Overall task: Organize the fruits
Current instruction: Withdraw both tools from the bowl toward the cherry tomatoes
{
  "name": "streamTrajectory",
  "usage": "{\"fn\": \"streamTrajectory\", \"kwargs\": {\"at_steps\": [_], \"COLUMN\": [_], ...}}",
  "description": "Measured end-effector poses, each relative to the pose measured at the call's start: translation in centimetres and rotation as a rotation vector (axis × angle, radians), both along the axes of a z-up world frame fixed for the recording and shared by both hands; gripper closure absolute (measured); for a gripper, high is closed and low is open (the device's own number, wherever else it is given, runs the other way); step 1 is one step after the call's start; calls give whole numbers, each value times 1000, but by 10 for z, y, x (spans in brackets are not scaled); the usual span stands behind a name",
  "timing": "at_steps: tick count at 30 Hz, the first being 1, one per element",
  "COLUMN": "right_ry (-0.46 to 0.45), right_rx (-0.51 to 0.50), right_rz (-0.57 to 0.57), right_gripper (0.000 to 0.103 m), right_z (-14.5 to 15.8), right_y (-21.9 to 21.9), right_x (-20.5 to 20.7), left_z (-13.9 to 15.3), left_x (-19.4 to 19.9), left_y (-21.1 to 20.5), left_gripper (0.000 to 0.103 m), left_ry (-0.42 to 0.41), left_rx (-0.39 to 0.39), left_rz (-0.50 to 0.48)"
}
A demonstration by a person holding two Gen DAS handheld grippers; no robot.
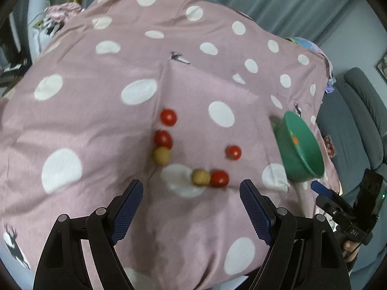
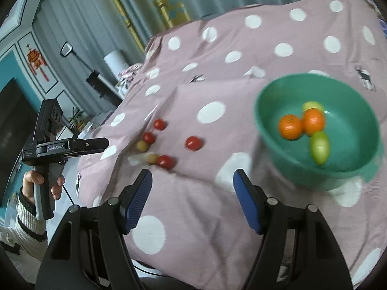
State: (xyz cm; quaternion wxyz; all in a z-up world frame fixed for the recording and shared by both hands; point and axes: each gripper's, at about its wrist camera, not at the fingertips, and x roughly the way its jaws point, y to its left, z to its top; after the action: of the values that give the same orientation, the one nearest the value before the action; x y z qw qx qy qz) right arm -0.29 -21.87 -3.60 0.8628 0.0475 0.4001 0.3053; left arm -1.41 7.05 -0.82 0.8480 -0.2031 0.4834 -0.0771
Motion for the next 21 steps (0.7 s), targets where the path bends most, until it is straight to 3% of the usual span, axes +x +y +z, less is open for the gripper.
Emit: {"fn": "streamTrajectory", "kwargs": {"at_steps": [4,12,21], "right_ry": [19,53,69], "right_rx": [-33,-80,-158], "right_rz": [30,37,65], "right_gripper": [33,33,33], "right_z": [-7,-22,-36], "right_y": [23,45,79], "right_x": [4,18,51], "left_z": [-2,-6,-17], "left_x": [-11,-19,-5], "left_y": [7,-10,-10], "left_gripper": [21,21,21], "left_ry": [-15,-83,-71], "left_rx": [-44,33,10], "left_rz": [-9,-136,-164]}}
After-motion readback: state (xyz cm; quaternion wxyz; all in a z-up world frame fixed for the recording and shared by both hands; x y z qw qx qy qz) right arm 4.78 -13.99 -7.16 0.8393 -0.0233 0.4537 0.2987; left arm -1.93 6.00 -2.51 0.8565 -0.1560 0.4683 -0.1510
